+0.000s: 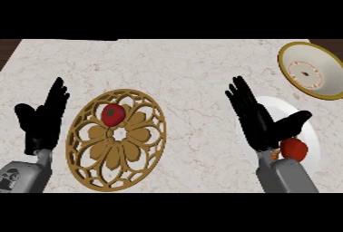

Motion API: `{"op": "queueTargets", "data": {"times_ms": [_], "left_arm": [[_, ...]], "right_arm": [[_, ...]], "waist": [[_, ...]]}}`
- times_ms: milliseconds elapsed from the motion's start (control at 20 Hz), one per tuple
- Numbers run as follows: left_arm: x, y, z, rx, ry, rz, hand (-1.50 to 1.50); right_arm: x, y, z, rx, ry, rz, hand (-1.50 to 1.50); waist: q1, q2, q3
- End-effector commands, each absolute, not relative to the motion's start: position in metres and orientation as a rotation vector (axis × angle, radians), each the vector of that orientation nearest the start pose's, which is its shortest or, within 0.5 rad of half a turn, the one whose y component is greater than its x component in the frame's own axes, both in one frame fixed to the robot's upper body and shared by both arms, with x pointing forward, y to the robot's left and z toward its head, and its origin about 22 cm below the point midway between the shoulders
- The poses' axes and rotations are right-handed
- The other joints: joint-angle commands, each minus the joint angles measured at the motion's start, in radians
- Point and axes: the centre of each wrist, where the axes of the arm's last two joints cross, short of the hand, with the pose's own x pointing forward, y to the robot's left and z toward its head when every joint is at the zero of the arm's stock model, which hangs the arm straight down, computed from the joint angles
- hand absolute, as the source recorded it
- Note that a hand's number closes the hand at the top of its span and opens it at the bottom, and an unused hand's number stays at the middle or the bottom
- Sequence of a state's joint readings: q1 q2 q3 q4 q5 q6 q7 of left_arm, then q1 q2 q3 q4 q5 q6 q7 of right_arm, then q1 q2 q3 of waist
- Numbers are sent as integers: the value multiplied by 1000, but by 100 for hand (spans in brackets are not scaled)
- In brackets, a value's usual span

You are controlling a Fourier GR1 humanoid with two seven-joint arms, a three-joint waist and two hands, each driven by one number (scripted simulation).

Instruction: Pick the bell pepper from the plate and place it in the bowl

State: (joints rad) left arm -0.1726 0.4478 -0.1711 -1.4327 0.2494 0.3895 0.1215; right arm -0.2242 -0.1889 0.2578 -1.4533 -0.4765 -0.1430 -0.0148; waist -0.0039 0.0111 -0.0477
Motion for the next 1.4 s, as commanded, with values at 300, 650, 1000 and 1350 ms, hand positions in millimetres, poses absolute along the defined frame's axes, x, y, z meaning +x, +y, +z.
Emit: {"op": "queueTargets", "data": {"times_ms": [300,650,1000,1350], "left_arm": [[275,246,42,85,-1564,-186,0],[269,207,44,-144,-1588,-358,0],[266,204,37,-165,-1576,-390,0],[271,201,41,-166,-1605,-398,0]], "right_arm": [[238,-371,-6,-851,-1328,11,150],[220,-356,-19,-1176,-1302,-284,-150],[222,-392,21,-1209,-937,71,-150],[239,-373,62,-913,-526,332,-150]], "waist": [[-149,16,2],[-15,-12,45],[9,-8,39],[24,-10,38]]}}
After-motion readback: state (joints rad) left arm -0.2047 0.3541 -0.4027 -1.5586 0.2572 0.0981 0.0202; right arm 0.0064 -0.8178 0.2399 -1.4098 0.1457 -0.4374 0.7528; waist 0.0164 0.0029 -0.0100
